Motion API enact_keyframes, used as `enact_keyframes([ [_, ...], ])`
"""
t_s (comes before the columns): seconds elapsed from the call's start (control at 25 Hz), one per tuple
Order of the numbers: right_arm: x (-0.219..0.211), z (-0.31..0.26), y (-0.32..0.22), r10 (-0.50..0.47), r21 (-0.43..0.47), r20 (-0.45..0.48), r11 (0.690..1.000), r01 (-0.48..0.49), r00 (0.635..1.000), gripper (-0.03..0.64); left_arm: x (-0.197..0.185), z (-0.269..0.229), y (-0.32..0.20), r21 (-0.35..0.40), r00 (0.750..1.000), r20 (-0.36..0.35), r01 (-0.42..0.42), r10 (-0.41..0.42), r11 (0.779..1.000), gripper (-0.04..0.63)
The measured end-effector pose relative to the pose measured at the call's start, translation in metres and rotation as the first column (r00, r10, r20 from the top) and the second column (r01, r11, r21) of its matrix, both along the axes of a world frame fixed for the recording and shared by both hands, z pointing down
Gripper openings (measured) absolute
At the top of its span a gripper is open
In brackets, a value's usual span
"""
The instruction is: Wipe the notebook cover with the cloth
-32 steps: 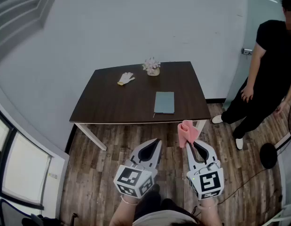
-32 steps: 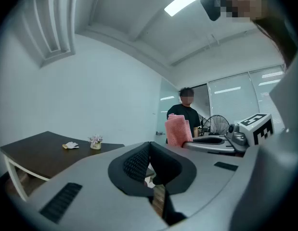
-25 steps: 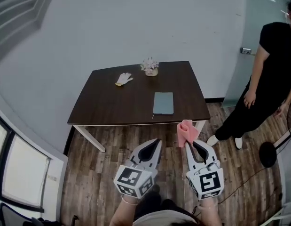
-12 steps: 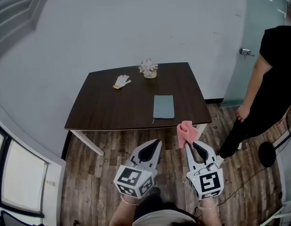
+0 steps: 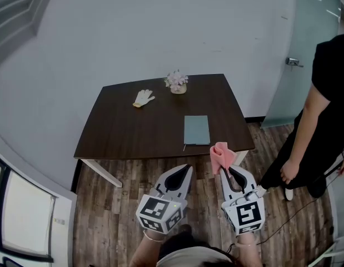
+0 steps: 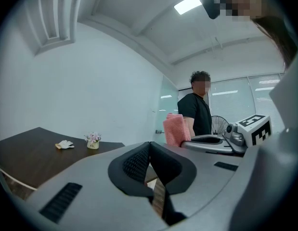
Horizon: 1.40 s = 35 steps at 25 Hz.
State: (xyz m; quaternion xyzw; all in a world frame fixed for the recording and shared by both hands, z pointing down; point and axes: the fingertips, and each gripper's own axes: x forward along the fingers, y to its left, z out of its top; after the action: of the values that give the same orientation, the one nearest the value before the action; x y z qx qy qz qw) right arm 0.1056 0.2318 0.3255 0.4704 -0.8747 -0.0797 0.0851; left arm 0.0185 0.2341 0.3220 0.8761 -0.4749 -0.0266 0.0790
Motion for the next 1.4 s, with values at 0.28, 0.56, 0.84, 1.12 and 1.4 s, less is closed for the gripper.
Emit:
enact_keyframes([
  [0.28,-0.017,0.005,-0.033,0.026,-0.029,-0.020,0.999,-0.027,0.999,0.018,-0.016,0.003,-0.035,0.004,1.000,-0.003,-0.029,0.029,1.000,0.020],
  [0.56,-0.035,0.004,-0.063,0.059,-0.015,-0.024,0.998,-0.060,0.998,0.020,-0.033,0.005,-0.064,0.005,0.998,-0.011,-0.061,0.061,0.998,0.020],
  [0.84,-0.046,0.002,-0.087,0.087,-0.023,-0.031,0.996,-0.088,0.996,0.020,-0.043,0.008,-0.088,-0.008,0.996,-0.012,-0.089,0.089,0.996,0.020],
  [1.12,-0.049,0.008,-0.098,0.083,-0.019,-0.034,0.996,-0.084,0.996,0.023,-0.046,0.023,-0.098,-0.031,0.996,-0.013,-0.092,0.092,0.995,0.020],
  [1.4,-0.050,0.019,-0.134,0.074,0.001,-0.026,0.997,-0.074,0.997,0.026,-0.048,0.039,-0.128,-0.046,0.996,-0.017,-0.088,0.087,0.995,0.020],
])
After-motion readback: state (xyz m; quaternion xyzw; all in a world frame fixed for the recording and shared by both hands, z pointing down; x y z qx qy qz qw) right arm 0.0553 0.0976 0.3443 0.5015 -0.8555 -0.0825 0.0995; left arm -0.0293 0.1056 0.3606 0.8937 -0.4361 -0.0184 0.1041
